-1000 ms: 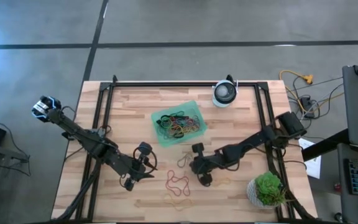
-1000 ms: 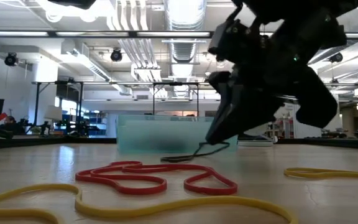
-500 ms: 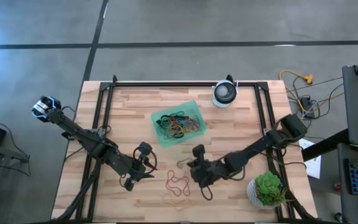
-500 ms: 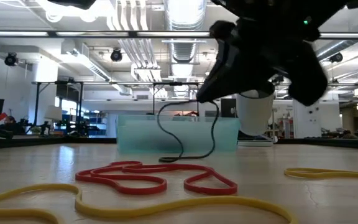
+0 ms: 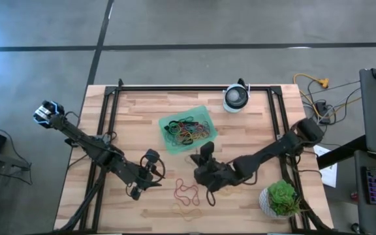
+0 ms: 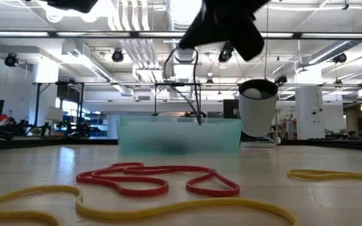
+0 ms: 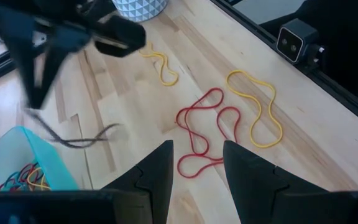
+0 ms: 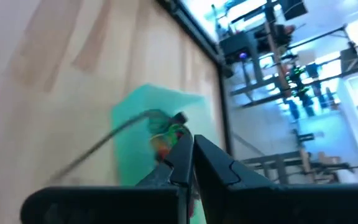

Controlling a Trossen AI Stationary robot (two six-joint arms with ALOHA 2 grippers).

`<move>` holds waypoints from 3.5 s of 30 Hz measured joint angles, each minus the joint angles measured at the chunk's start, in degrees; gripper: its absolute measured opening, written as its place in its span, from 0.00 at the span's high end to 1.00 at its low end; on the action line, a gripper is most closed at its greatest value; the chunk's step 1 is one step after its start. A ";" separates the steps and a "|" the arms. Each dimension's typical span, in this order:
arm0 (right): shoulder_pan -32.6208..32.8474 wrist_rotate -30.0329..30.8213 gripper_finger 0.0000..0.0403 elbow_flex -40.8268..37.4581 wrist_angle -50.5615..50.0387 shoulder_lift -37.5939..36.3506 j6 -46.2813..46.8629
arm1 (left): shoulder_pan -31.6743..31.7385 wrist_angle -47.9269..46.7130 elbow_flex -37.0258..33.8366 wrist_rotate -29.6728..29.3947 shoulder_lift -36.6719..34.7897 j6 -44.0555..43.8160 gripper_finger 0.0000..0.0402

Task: Pick and place rubber bands into bin
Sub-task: Put the violet rubber band into the green bin, then put the red rubber band into the green bin

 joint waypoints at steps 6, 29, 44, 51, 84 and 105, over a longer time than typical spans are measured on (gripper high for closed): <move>-4.72 0.53 0.98 3.97 -1.98 -1.28 -4.54 | 0.00 0.02 -0.28 0.00 0.00 -0.04 0.69; -26.21 -22.84 0.98 0.66 -12.03 -2.69 12.02 | 0.00 -0.45 -0.50 0.00 0.02 -0.42 0.69; -30.91 -34.45 0.85 -2.34 -11.65 -2.69 23.92 | 0.02 -0.34 -0.60 0.00 0.02 -0.42 0.69; -30.09 -37.06 0.69 -2.56 -11.66 -2.69 20.27 | 0.02 0.65 -1.75 -0.01 0.22 -0.43 0.69; 2.09 -37.93 0.75 -8.22 -9.42 -10.73 24.31 | 3.45 16.60 7.52 1.76 29.72 5.70 0.69; 12.57 -32.39 0.84 -7.57 -8.27 -12.87 26.98 | 8.60 19.77 10.12 9.04 35.74 -3.43 0.69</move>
